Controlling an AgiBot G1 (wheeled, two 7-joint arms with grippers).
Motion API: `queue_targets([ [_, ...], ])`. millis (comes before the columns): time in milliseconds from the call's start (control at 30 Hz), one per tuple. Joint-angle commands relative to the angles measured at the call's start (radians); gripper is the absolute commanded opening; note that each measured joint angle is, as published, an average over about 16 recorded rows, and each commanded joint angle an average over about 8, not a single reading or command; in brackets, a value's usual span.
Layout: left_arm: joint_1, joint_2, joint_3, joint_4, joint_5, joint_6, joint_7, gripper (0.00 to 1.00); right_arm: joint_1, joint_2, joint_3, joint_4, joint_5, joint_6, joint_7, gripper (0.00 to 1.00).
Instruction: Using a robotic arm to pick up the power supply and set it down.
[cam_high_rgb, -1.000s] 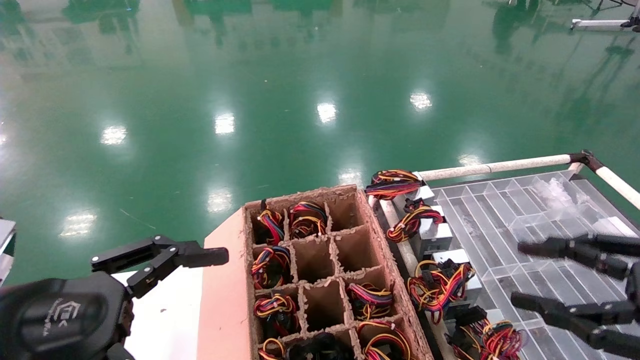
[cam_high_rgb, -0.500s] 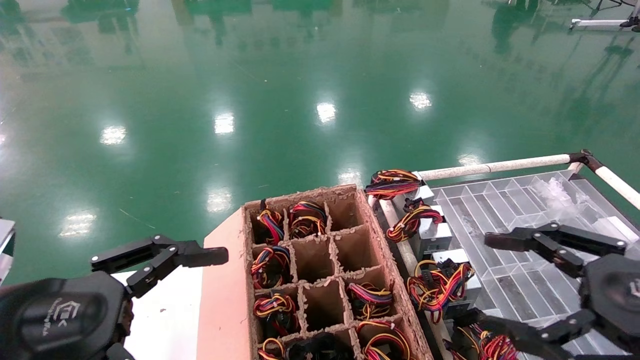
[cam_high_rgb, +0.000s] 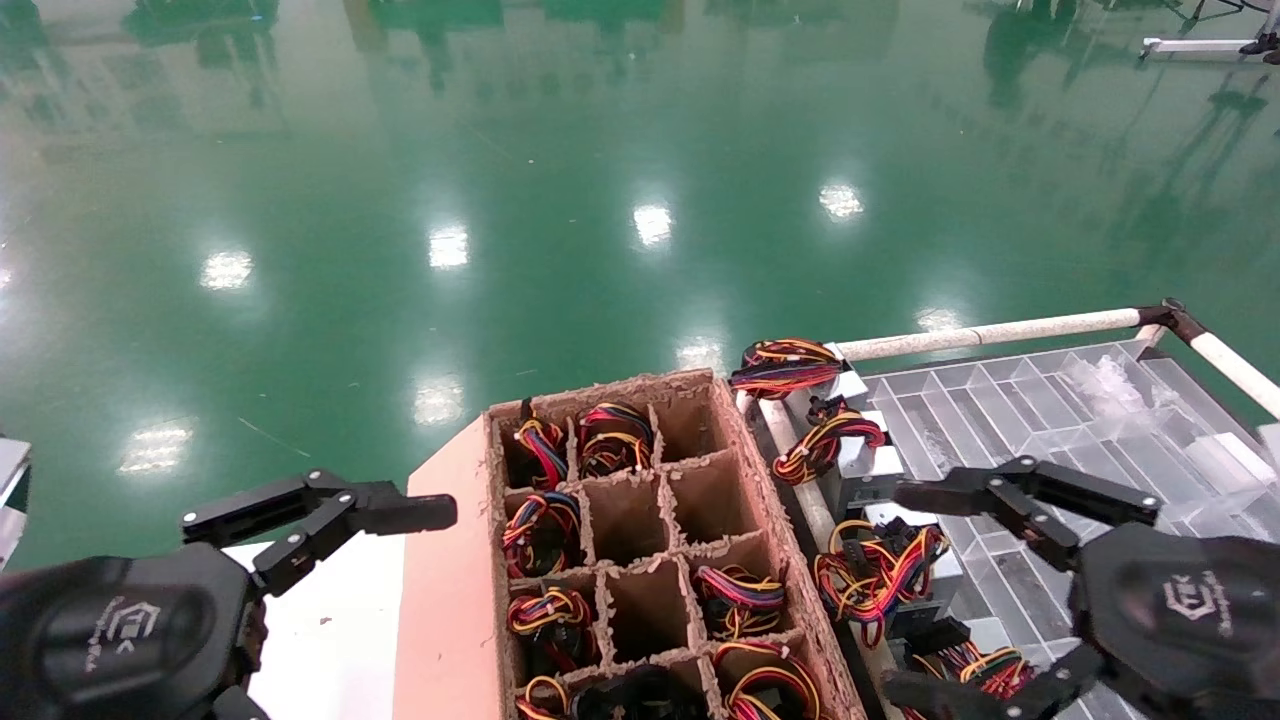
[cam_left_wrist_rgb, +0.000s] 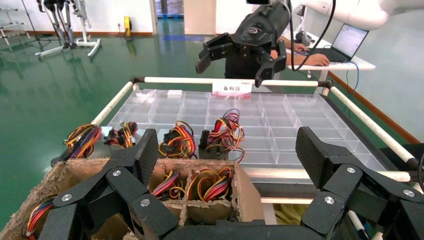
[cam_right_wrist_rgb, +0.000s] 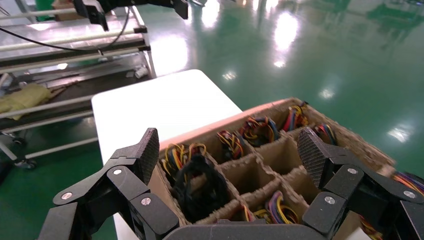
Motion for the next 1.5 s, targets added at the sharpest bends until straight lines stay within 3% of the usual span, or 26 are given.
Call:
queue_targets([
  [33, 0.000, 0.000, 0.000, 0.000, 0.000, 0.000, 0.000, 1.00, -0.003, -0.012, 0.002, 0.009, 0.003, 0.001, 0.004, 1.00],
  [933, 0.000, 0.000, 0.000, 0.000, 0.000, 0.000, 0.000, 1.00, -0.039, -0.145, 0.026, 0.110, 0.041, 0.014, 0.044, 1.00],
  [1500, 0.000, 0.000, 0.000, 0.000, 0.000, 0.000, 0.000, 1.00, -0.041, -0.150, 0.028, 0.114, 0.044, 0.015, 0.046, 1.00],
])
